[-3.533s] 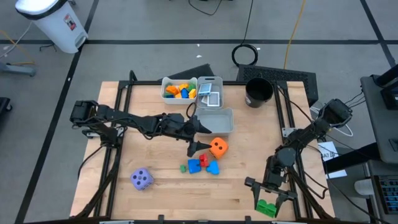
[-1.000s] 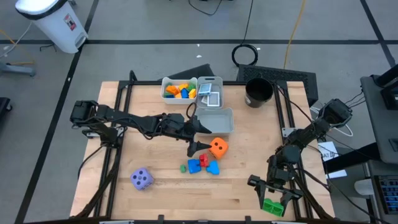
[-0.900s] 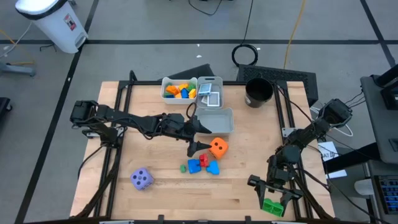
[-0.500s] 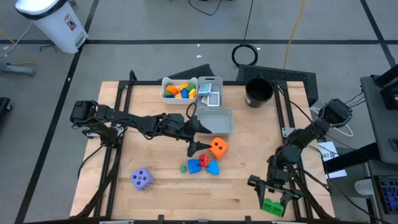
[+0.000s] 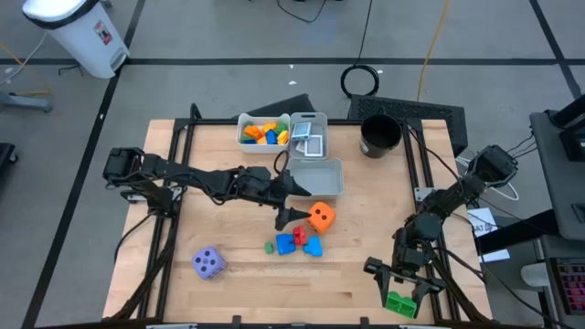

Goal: Pick & Place Toys
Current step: Put the green game piece into the white bin

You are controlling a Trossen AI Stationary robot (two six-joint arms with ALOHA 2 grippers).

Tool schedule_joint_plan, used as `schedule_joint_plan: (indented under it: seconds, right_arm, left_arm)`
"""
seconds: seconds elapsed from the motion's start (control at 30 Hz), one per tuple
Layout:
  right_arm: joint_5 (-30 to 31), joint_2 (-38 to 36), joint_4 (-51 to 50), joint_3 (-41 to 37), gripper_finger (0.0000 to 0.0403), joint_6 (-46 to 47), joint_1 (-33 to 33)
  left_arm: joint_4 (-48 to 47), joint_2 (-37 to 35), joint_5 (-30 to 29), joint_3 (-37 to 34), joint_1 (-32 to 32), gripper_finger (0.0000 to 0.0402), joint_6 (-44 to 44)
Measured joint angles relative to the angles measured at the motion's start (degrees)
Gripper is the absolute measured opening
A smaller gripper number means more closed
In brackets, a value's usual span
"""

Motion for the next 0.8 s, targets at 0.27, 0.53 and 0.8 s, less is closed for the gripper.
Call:
schedule_joint_plan:
  seconds: [0.27,0.53,0.8]
  right_arm:
    - [0.0,0.0,0.0,0.0,0.0256,0.0,0.0]
    - [0.0,0.0,-0.4,0.0,0.0256,0.0,0.0]
    - [0.0,0.0,-0.5,0.0,0.0256,0.0,0.0]
  left_arm:
    - [0.0,0.0,0.0,0.0,0.0,0.0349,0.0]
    - [0.0,0.0,0.0,0.0,0.0,0.0349,0.0]
    - [0.0,0.0,0.0,0.0,0.0,0.0349,0.0]
